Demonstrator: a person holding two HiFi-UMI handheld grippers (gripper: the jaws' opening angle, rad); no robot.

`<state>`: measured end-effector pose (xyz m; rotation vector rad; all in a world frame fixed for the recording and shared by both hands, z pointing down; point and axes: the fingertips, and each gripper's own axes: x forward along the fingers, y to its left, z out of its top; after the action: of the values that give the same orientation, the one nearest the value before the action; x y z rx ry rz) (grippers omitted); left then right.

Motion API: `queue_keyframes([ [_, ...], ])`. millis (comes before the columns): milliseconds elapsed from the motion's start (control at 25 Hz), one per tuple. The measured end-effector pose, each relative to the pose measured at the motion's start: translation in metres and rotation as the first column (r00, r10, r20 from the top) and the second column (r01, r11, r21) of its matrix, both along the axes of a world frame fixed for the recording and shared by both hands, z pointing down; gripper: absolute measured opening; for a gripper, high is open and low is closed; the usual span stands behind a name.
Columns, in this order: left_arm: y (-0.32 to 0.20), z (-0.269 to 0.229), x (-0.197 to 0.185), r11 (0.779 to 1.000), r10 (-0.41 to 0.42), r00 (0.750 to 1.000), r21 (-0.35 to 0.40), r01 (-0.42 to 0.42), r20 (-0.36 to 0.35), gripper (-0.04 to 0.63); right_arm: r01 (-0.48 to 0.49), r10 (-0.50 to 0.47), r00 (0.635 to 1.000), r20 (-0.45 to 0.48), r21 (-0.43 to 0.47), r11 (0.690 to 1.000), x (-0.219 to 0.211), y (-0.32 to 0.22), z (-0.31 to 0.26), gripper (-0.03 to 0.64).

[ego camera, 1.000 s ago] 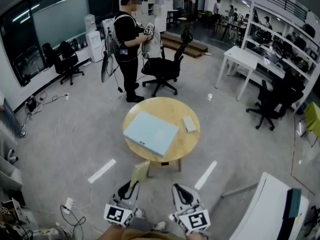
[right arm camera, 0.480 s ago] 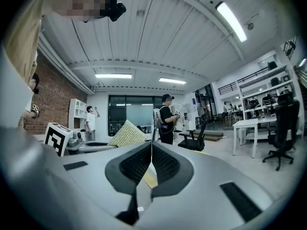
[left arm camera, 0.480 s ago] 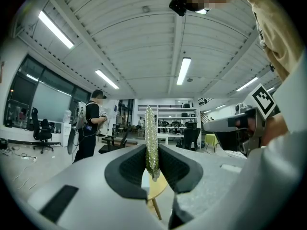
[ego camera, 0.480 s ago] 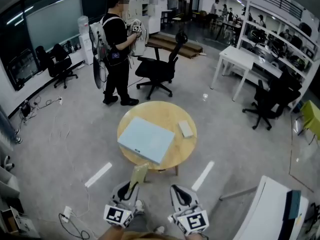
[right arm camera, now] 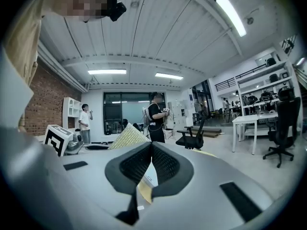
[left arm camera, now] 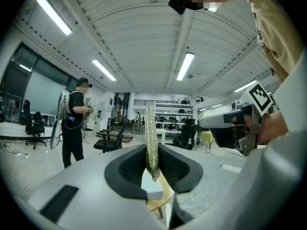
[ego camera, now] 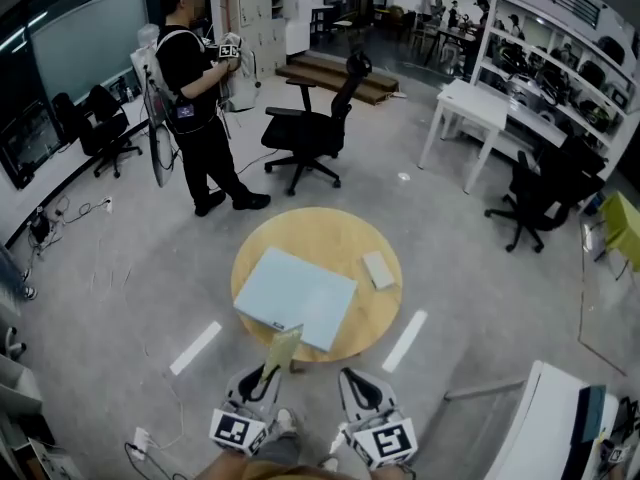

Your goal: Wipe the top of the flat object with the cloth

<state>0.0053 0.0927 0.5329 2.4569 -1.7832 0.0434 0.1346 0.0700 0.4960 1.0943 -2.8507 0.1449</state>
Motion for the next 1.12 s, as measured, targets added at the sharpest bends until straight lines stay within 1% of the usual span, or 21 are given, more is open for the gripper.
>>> queue_keyframes([
  [240,-0.054,0.018,-0.027,0.995,0.092,0.996,-0.041,-0.092,-0.016,0.066,-0.030,0.030,0.999,-0.016,0.010,0.999,-0.049,-0.052,-0.003,0.002],
  [400,-0.081,0.019,-0.037,0.989,0.146,0.989,-0.032,-0.146,-0.024,0.066,-0.066,0.066,0.997,-0.029,0.008,0.998,-0.065,-0.073,-0.002,0.002],
  [520,-0.097,0.020,-0.044,0.985,0.165,0.986,-0.039,-0.166,-0.030,0.066,-0.085,0.085,0.995,-0.043,0.003,0.996,-0.070,-0.086,-0.002,0.002],
  [640,-0.111,0.023,-0.049,0.984,0.165,0.985,-0.055,-0.168,-0.051,0.066,-0.094,0.095,0.994,-0.054,0.011,0.995,-0.075,-0.095,-0.002,0.002],
  [760,-0.127,0.037,-0.043,0.982,0.164,0.984,-0.079,-0.169,-0.066,0.066,-0.101,0.102,0.993,-0.062,0.010,0.995,-0.068,-0.110,0.001,0.002],
  [840,-0.141,0.048,-0.032,0.979,0.168,0.984,-0.105,-0.174,-0.068,0.066,-0.108,0.108,0.992,-0.066,0.005,0.994,-0.054,-0.126,0.006,0.002],
  [920,-0.155,0.056,-0.019,0.975,0.172,0.983,-0.130,-0.179,-0.065,0.066,-0.103,0.101,0.991,-0.091,-0.019,0.995,-0.036,-0.140,0.019,0.002],
  [960,-0.162,0.058,-0.014,0.974,0.172,0.983,-0.138,-0.179,-0.061,0.065,-0.101,0.097,0.992,-0.084,-0.033,0.994,-0.030,-0.148,0.022,0.002],
  [1040,-0.175,0.060,-0.005,0.973,0.162,0.985,-0.159,-0.170,-0.058,0.066,-0.097,0.096,0.995,-0.027,-0.052,0.994,-0.022,-0.166,0.019,0.002],
  [1120,-0.186,0.062,0.007,0.969,0.150,0.986,-0.184,-0.163,-0.078,0.066,-0.075,0.075,0.997,-0.014,-0.055,0.996,-0.012,-0.179,0.015,0.001],
])
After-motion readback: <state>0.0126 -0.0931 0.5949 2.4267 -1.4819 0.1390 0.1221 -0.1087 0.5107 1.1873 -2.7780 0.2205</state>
